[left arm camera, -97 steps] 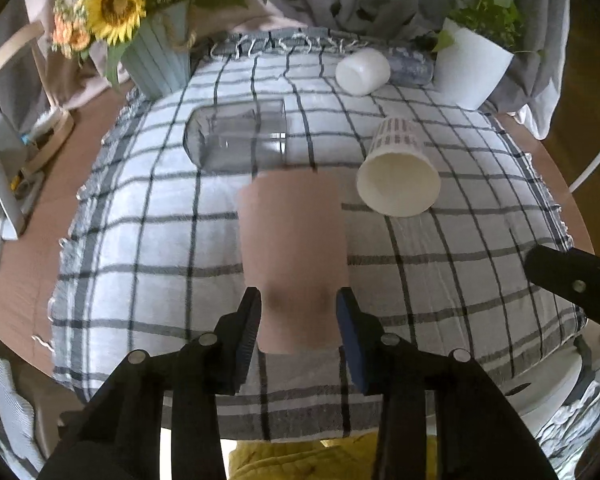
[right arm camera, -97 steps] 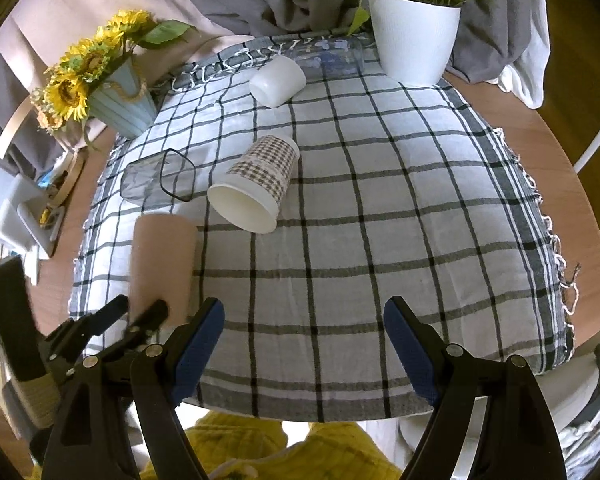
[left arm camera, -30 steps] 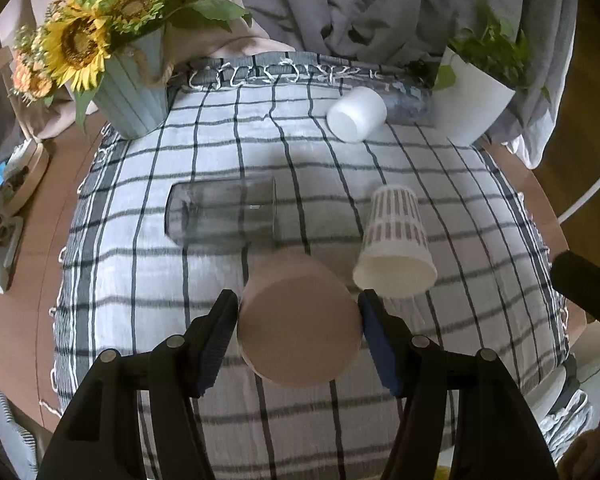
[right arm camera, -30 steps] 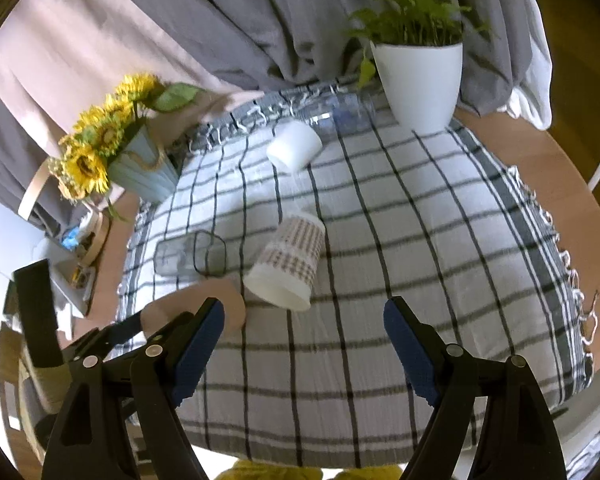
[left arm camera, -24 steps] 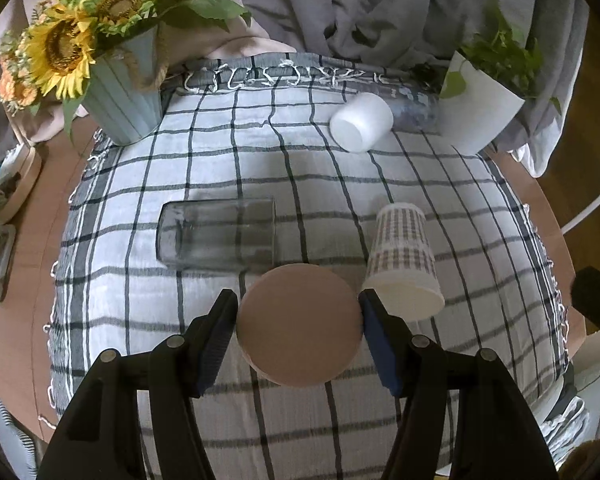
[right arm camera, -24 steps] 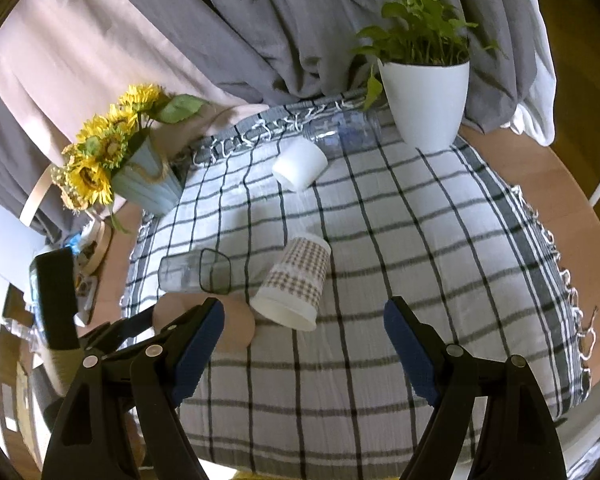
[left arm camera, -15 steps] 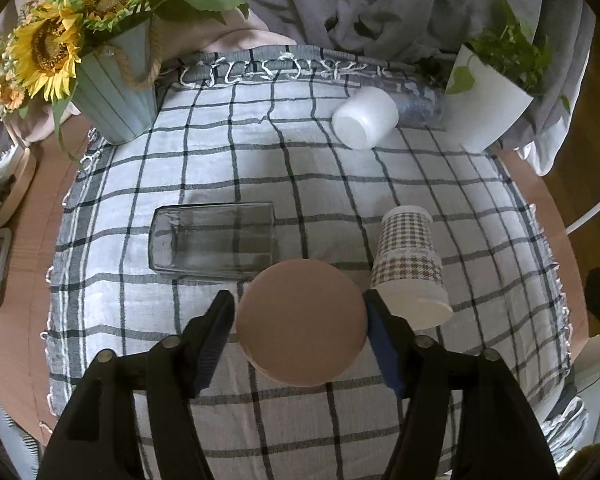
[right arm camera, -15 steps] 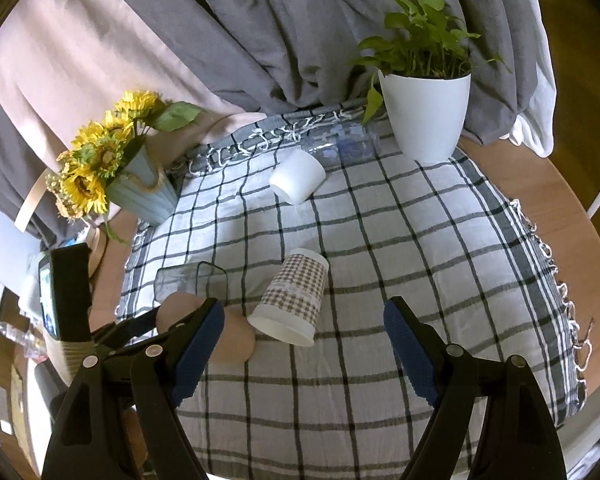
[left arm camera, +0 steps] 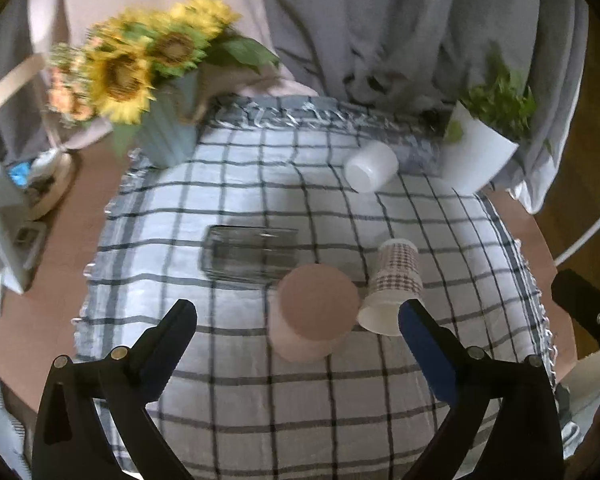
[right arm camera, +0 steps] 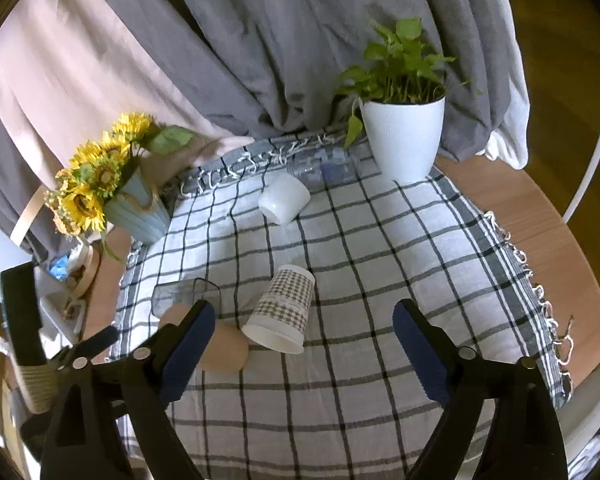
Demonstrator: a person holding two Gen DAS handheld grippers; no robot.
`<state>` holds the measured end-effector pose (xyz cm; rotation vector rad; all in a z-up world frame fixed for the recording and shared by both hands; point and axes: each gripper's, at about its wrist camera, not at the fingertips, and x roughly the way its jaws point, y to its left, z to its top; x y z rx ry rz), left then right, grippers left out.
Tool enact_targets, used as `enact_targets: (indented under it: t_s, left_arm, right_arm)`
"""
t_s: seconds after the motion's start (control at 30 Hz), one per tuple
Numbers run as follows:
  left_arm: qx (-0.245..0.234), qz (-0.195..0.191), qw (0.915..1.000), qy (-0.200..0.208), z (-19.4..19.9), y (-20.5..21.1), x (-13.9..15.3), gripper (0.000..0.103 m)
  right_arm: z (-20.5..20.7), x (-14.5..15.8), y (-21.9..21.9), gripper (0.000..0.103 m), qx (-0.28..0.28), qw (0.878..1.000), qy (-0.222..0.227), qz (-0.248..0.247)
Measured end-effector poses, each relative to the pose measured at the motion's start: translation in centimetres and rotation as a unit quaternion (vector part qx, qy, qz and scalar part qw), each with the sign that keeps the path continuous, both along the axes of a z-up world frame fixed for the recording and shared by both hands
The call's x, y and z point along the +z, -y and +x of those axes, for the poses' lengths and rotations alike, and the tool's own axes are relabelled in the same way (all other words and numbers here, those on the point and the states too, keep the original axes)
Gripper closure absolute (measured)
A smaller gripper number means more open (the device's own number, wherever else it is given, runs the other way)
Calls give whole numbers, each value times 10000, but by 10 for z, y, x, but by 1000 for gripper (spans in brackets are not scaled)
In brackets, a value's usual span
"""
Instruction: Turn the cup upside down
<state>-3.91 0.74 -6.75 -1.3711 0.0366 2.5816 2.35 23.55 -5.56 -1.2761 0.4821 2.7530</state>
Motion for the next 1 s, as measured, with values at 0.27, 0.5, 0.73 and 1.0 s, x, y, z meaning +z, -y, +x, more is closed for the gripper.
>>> enact_targets:
  t_s: [0.27,0.5,0.73,1.0]
  left_arm:
    - [458,-228,9973,-525,26,29,23,0]
    - [630,-532,9923,-919,46,42,35,0]
    - [619,-570,9906,-1083,51,49,40,0]
    - [491,-517,9899,-1225,53,44,45,0]
  right_arm:
    - [10,6,21,11,233,9995,-122,164]
    - [19,5,43,11,480,9981,-174,356]
    - [19,4,54,11,637,9971,-160,394]
    - [20,7,57,11,656,9965,-245,459]
